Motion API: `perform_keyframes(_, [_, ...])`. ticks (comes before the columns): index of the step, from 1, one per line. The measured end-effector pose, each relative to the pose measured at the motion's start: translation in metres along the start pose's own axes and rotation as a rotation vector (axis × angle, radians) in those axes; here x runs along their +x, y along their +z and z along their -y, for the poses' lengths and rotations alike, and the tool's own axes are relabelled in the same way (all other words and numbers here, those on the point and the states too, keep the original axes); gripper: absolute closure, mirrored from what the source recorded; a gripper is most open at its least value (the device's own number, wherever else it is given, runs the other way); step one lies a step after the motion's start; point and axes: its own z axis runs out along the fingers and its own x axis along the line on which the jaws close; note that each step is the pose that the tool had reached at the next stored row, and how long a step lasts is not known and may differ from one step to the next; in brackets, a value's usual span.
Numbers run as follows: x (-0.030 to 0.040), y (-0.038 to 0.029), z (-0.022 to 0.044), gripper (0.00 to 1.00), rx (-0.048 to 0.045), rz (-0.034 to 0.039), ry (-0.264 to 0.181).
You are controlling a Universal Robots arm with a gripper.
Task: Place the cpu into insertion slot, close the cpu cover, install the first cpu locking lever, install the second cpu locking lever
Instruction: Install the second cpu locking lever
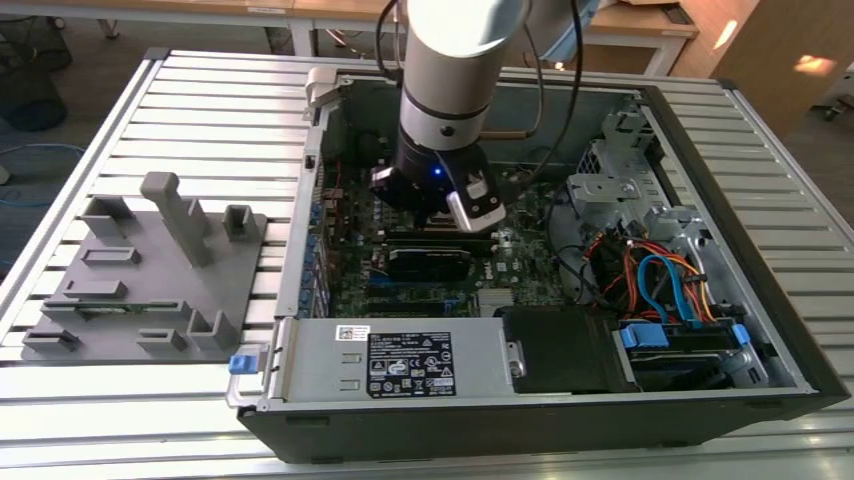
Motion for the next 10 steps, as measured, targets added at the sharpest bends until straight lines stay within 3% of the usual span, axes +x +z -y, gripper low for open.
perform_keyframes(4, [0.0000,0.0022,0.0018,0.90,-0.0139,0.0005,0.004])
perform_keyframes(10, [0.0008,0.0058,0.0057,0.90,-0.0274,0.0017,0.013])
